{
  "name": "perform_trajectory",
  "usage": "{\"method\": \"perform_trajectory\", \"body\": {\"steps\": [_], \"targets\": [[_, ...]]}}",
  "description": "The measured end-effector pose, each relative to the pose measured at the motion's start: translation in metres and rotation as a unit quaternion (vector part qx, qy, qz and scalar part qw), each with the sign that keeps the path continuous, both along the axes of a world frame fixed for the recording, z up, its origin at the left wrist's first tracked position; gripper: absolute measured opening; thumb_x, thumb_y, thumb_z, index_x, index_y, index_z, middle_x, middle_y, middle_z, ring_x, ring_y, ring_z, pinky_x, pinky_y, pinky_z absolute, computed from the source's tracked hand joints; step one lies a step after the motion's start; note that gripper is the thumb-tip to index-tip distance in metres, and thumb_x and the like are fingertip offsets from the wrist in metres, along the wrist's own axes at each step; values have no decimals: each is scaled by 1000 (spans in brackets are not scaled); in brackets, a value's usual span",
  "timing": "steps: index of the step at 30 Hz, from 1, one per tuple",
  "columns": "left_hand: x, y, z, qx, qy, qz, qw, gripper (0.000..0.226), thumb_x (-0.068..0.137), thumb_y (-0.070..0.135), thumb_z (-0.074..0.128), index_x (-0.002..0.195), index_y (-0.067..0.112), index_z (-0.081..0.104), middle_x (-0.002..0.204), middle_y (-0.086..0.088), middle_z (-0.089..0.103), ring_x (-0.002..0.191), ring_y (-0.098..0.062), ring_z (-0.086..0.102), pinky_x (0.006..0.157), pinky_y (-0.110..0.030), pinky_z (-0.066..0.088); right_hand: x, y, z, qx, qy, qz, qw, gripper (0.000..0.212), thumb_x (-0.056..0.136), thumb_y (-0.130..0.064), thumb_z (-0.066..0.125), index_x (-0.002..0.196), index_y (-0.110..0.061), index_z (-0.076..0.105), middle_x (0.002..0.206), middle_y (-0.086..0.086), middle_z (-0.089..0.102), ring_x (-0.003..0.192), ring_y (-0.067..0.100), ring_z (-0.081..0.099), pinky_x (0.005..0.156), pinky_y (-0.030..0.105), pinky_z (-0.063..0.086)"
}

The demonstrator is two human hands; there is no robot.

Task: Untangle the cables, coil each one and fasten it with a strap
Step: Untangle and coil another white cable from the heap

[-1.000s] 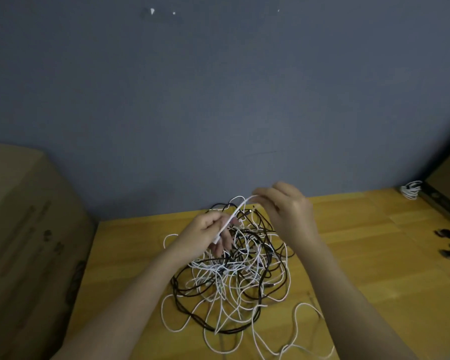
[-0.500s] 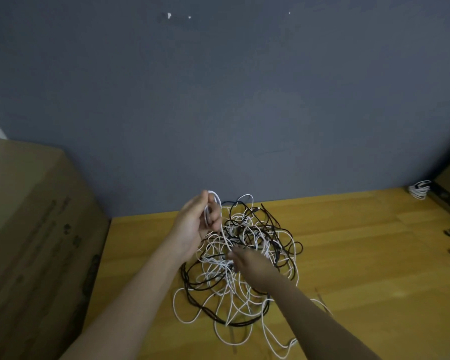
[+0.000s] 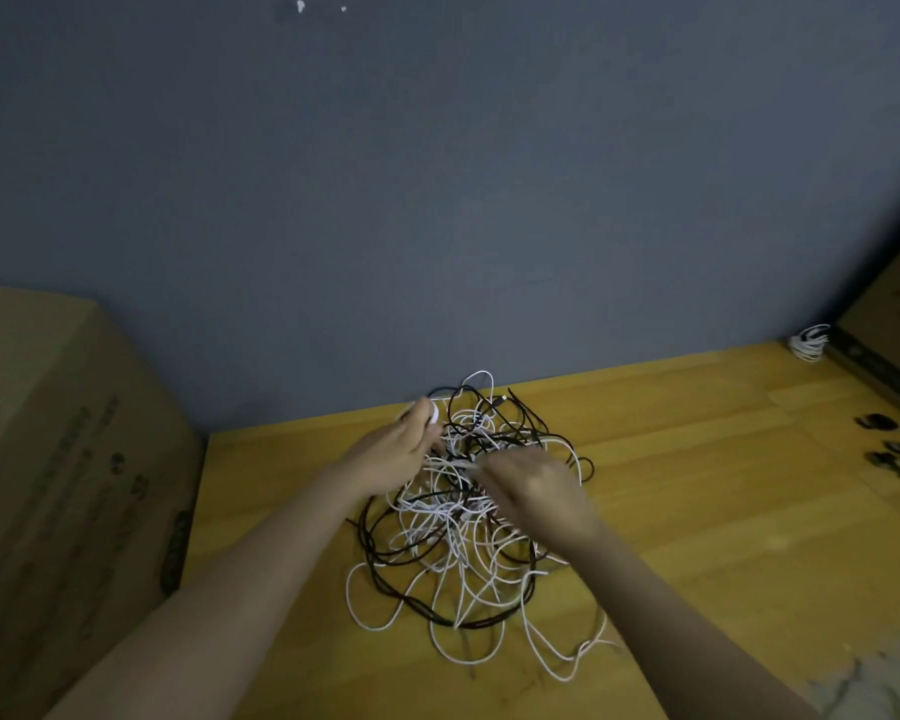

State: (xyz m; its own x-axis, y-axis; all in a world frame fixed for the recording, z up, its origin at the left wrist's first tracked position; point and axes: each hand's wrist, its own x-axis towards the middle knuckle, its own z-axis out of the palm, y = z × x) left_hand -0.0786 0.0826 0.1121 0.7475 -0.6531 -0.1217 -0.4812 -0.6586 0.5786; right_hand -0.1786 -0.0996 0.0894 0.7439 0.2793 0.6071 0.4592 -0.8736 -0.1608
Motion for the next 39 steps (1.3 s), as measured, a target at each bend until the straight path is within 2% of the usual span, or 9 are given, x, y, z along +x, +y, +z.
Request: {"method": "perform_trajectory", "body": {"steps": [6, 10, 14, 21, 25, 30, 33, 36, 39], "targets": [[-23, -16, 56, -304, 146, -28, 941, 45, 95, 45, 29, 74, 9, 47, 50, 3, 45, 42, -8, 35, 48, -16, 33, 34, -22, 66, 216, -68, -127, 966, 23, 92, -29, 59, 87, -8, 67, 78, 0, 64, 71, 14, 55, 63, 25, 42], [-16, -27, 98, -469, 259, -35, 844, 37, 97, 36, 46, 70, 12, 39, 48, 4, 37, 35, -4, 24, 38, -14, 22, 53, -18, 49, 366, 181, -105, 907, 23, 101, -19, 45, 83, -18, 60, 73, 4, 55, 63, 15, 48, 60, 31, 40], [-4, -41, 131, -537, 272, -30, 798, 30, 101, 24, 34, 74, 12, 37, 51, 8, 36, 37, -2, 23, 41, -17, 21, 56, -12, 14, 330, 317, -107, 883, 34, 104, -18, 36, 73, -15, 49, 69, 4, 48, 56, 8, 40, 60, 29, 35], [38, -68, 242, -588, 122, 7, 800, 28, 105, 12, 30, 78, 14, 39, 48, 11, 40, 40, -4, 33, 47, -18, 37, 118, -30, 269, 537, -73, -103, 834, 36, 101, -9, 39, 68, -17, 50, 59, 1, 51, 48, 6, 45, 48, 20, 39], [48, -75, 283, -611, 99, 7, 785, 26, 103, 11, 35, 81, 12, 49, 49, 10, 47, 44, -6, 44, 56, -20, 43, 118, -48, 330, 507, -139, -80, 847, 30, 103, -13, 39, 79, -15, 57, 61, 0, 54, 53, 5, 51, 53, 17, 42], [26, -72, 271, -636, 186, -11, 749, 29, 103, 12, 35, 78, 9, 48, 43, 8, 37, 37, -7, 37, 50, -21, 47, 117, -62, 248, 447, -41, -168, 878, 25, 102, -18, 43, 86, -11, 60, 57, 4, 45, 41, 5, 43, 52, 28, 36], [13, -66, 252, -646, 216, -13, 732, 30, 103, 15, 32, 77, 10, 46, 44, 9, 36, 34, -4, 27, 50, -20, 45, 94, -55, 185, 181, 64, -243, 951, 26, 102, -29, 41, 101, -17, 65, 66, 0, 57, 62, 22, 53, 52, 32, 29], [7, -67, 225, -640, 204, 5, 741, 30, 104, 16, 32, 83, 8, 53, 51, 7, 52, 34, -3, 27, 54, -20, 43, 71, -33, 143, -40, 133, -241, 961, 21, 100, -28, 44, 113, -24, 60, 95, 8, 67, 87, 33, 63, 60, 31, 34], [5, -73, 193, -617, 192, 48, 762, 24, 104, 12, 32, 99, 5, 54, 80, -2, 69, 37, -4, 34, 58, -19, 51, 47, -8, 117, -202, 111, -199, 953, 29, 58, -25, 83, 82, -27, 67, 61, 0, 62, 50, 22, 62, 39, 23, 35]]}}
